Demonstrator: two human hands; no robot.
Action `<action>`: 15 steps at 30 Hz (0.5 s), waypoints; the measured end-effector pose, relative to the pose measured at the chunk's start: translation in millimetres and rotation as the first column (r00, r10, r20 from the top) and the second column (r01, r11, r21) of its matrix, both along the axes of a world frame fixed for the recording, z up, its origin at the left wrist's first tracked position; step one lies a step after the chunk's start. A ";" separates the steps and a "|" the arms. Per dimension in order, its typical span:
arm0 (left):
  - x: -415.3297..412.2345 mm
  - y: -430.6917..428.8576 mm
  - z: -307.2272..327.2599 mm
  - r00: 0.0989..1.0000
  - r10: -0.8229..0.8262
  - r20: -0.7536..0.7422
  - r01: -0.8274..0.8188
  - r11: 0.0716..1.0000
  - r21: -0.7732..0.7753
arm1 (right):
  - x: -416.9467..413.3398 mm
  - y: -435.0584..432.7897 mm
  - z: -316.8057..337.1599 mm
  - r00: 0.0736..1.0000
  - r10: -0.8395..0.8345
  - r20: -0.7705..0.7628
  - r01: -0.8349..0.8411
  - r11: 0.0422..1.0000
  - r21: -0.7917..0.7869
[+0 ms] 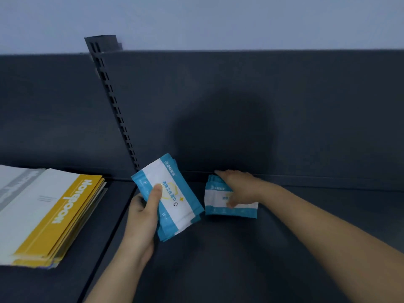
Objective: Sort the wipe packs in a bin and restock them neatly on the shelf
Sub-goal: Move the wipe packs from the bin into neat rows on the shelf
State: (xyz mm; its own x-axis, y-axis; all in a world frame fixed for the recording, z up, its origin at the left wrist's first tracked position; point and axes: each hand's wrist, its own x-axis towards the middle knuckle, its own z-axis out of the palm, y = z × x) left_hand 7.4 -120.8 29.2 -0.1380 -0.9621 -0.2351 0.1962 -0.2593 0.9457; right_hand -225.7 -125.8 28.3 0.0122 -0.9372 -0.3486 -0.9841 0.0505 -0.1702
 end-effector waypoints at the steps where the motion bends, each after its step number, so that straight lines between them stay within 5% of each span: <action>1: -2.6 4.0 -0.5 1.000 0.015 0.005 -0.015 1.000 0.006 | 0.1 2.3 -4.8 0.999 0.021 -0.038 -0.022 1.000 -0.022; 5: -12.9 19.8 -4.1 0.998 0.065 0.022 -0.066 0.997 0.026 | -4.7 14.1 -16.0 0.994 0.082 -0.075 -0.090 0.991 -0.101; 10: -20.5 40.3 -7.9 0.993 0.111 0.027 -0.113 0.992 0.050 | -16.7 15.4 -20.4 0.996 0.043 0.076 -0.051 0.994 0.097; 15: -19.9 52.0 -12.1 0.991 0.124 0.039 -0.126 0.991 0.054 | -7.6 23.2 -24.1 0.996 0.087 -0.030 -0.089 0.994 -0.065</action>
